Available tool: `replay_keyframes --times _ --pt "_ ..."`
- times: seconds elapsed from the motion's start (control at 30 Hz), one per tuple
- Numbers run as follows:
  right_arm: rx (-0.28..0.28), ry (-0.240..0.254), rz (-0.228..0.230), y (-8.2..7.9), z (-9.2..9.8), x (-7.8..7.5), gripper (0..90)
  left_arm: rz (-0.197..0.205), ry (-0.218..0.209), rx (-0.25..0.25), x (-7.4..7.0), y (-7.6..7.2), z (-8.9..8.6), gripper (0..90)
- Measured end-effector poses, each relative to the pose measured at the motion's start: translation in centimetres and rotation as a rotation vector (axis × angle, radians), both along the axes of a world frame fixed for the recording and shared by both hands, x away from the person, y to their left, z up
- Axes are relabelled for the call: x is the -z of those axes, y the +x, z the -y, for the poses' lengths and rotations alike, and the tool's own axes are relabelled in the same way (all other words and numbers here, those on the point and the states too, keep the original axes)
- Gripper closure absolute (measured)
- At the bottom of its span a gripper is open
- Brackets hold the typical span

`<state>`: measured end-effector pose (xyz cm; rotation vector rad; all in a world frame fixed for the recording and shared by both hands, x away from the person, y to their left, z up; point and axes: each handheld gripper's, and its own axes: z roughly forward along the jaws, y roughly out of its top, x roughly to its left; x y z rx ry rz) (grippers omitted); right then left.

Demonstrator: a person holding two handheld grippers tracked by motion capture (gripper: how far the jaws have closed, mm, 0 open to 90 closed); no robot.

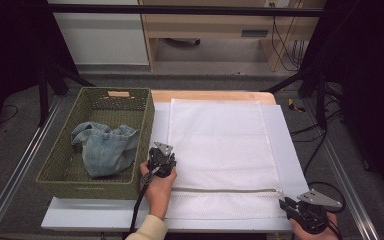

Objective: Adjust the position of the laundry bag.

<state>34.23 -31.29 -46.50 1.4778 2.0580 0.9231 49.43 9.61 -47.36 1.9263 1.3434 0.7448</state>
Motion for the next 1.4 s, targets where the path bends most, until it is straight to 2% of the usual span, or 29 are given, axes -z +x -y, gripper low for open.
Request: replay_keyframes --times 0.1,0.13,0.23,0.33,0.37,0.53,0.6,0.73,0.83,0.87,0.9,1.0,1.1,1.17,1.2,1.4 --pt "0.016 0.009 0.020 -0.1 0.4 -0.2 63.4 0.015 -0.001 0.015 -0.4 -0.3 0.3 65.0" --pt "0.029 0.014 0.033 -0.1 0.7 -0.3 60.0 0.031 -0.005 0.033 -0.9 -0.5 0.5 64.5" --pt "0.040 0.024 0.051 -0.1 0.8 -0.4 56.3 0.041 -0.010 0.068 -1.5 -0.8 0.9 62.0" --pt "0.042 0.018 0.074 -0.1 0.8 -0.6 55.9 0.050 -0.015 0.093 -1.8 -1.2 1.3 61.4" --pt "0.039 0.025 0.105 -0.1 0.8 -0.9 55.7 0.055 -0.021 0.119 -2.1 -1.5 1.6 60.0" --pt "0.061 0.031 0.175 0.4 1.2 -1.6 61.8 0.065 -0.017 0.185 -2.6 -2.5 2.4 58.8" --pt "0.065 0.034 0.172 0.8 1.4 -1.6 67.1 0.054 -0.035 0.205 -2.8 -2.8 2.4 57.3" --pt "0.075 0.030 0.121 1.7 1.9 -1.1 74.4 0.034 -0.068 0.248 -3.0 -3.5 2.7 55.7" --pt "0.081 0.029 0.083 2.2 2.3 -0.7 81.0 0.035 -0.071 0.283 -3.1 -4.1 3.2 54.7" --pt "0.081 0.029 0.083 2.2 2.3 -0.7 81.0 0.035 -0.071 0.283 -3.1 -4.1 3.2 54.5" --pt "0.072 0.037 0.066 2.4 2.5 -0.5 83.2 0.030 -0.069 0.307 -3.0 -4.4 3.6 53.9" --pt "0.070 0.029 0.046 2.9 2.4 -0.2 83.2 0.017 -0.077 0.337 -2.9 -5.0 4.1 52.3" --pt "0.066 0.042 0.035 3.3 2.3 0.0 81.6 0.013 -0.076 0.364 -2.9 -5.6 4.3 51.6" --pt "0.059 0.040 0.036 3.6 2.2 0.1 80.1 0.014 -0.075 0.372 -3.0 -5.8 4.4 51.0" --pt "0.059 0.036 0.036 3.7 2.1 0.1 79.3 0.014 -0.083 0.389 -3.1 -6.3 4.3 50.7" --pt "0.070 0.056 0.060 3.3 1.9 -0.3 72.0 0.026 -0.125 0.401 -3.3 -7.5 3.8 46.8"
